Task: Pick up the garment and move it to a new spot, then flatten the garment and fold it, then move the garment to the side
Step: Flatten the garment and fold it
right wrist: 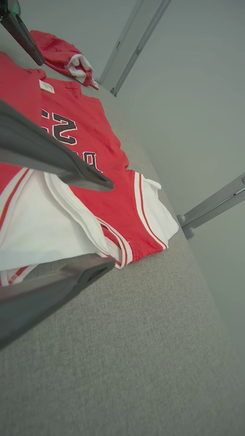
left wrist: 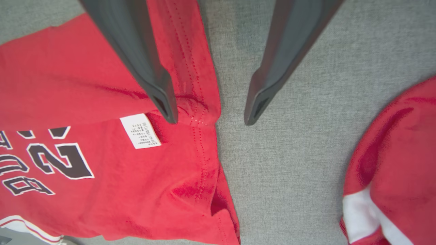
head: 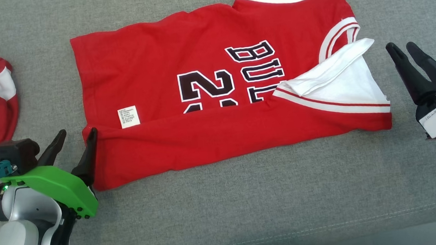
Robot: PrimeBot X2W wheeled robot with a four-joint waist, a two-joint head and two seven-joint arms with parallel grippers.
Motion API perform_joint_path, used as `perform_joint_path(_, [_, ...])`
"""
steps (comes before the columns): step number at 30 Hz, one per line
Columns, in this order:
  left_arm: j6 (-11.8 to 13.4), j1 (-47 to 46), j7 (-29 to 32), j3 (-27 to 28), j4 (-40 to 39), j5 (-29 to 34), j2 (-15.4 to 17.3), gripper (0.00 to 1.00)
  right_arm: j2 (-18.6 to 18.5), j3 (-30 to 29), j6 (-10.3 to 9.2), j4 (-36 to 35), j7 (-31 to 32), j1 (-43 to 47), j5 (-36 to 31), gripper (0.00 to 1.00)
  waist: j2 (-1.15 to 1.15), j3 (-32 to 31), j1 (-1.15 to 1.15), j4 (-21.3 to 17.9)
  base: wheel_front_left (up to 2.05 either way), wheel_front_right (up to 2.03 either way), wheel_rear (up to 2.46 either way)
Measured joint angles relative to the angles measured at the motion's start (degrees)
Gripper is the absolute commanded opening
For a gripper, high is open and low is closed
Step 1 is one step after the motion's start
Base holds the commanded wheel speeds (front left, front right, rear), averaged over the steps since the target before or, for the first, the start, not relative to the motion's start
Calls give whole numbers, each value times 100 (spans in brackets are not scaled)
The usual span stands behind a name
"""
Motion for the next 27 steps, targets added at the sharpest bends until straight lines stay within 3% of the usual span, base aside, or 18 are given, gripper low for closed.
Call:
perform_joint_path(13, [101, 982, 20, 33, -153, -285, -145, 100, -322, 286, -47, 405, -19, 961, -448, 100, 0, -416, 0, -90, 0, 0, 0])
perform_joint_path(27, [163, 1081, 188, 68, -156, -409, -165, 100, -114, 613, -42, 624, 141, 920, -450, 100, 0, -330, 0, -33, 0, 0, 0])
